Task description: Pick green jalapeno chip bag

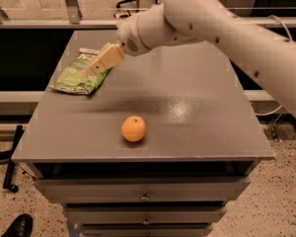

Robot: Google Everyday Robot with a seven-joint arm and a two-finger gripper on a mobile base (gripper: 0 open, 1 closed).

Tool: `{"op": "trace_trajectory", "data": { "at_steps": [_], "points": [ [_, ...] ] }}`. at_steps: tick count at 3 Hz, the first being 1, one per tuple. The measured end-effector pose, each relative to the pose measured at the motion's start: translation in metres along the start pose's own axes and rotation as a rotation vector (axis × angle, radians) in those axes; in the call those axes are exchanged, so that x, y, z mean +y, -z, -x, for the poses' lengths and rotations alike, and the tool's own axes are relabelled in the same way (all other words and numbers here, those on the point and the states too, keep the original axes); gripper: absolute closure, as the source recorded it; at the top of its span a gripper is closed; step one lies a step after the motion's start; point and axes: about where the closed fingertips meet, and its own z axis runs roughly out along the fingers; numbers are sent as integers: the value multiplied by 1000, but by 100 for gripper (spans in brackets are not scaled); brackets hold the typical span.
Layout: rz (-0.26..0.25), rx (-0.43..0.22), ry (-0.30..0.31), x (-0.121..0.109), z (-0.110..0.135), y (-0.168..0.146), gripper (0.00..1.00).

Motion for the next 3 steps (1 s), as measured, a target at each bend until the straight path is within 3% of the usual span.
{"op": "trace_trajectory", "data": {
  "at_steps": [1,3],
  "points": [
    [-6,-44,-41,-12,8,-51,0],
    [-15,2,-123,-15,-26,-107,0]
  ]
}}
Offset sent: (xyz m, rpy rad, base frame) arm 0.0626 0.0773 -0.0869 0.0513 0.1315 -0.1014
